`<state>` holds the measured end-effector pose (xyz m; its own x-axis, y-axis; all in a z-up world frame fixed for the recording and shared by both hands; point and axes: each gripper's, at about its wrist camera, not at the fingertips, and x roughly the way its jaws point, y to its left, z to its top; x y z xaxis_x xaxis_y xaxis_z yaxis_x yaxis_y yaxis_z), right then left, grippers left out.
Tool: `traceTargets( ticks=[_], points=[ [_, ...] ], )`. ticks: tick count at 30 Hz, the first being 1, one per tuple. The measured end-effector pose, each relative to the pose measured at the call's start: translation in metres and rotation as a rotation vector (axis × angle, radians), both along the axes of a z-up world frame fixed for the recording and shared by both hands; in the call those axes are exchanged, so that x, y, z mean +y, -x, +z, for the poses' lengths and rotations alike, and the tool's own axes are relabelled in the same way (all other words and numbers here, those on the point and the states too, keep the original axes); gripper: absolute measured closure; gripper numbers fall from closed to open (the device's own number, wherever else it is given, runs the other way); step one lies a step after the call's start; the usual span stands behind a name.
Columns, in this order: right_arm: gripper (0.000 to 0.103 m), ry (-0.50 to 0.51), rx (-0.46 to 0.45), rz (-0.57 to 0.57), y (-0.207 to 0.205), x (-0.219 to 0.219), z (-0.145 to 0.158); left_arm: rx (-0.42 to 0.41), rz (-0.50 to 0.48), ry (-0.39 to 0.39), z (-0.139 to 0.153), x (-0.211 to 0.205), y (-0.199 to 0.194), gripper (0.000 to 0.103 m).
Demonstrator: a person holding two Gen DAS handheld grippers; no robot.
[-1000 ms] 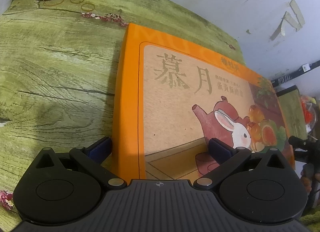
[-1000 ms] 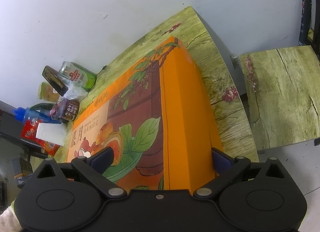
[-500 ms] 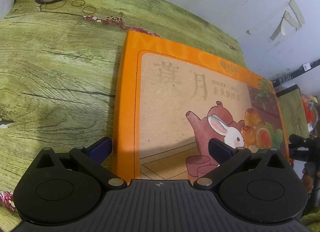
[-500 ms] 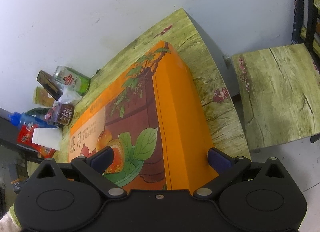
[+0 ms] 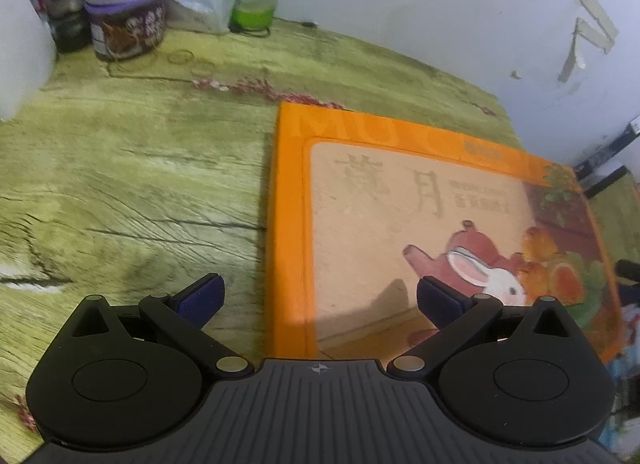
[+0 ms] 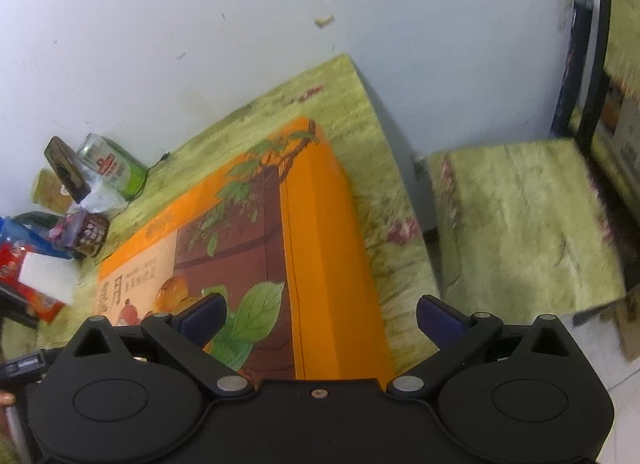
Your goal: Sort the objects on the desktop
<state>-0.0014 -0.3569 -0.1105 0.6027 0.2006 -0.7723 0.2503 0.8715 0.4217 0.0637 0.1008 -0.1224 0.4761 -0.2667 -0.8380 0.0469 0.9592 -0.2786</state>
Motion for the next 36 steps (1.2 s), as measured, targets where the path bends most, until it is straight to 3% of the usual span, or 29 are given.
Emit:
traceTargets(
  ticks=[6,15,24,36],
  points=[
    [0.0,0.105,-0.049,0.064,-0.001,0.015,0.001,0.031,0.011,0.034,-0.009,0.006,0.001,0.0],
    [0.001,0.031,-0.02,0.117,-0.004,0.017,-0.015,0.057,-0.012,0.121,-0.019,0.006,0.003,0.0],
    [0.004,0.067,-0.03,0.171,0.002,0.028,-0.02,0.059,-0.069,0.133,-0.026,-0.005,0.004,0.0],
    [0.004,0.095,-0.061,0.2,0.007,0.031,-0.021,0.049,-0.046,0.172,-0.031,0.002,0.011,0.0]
  ],
)
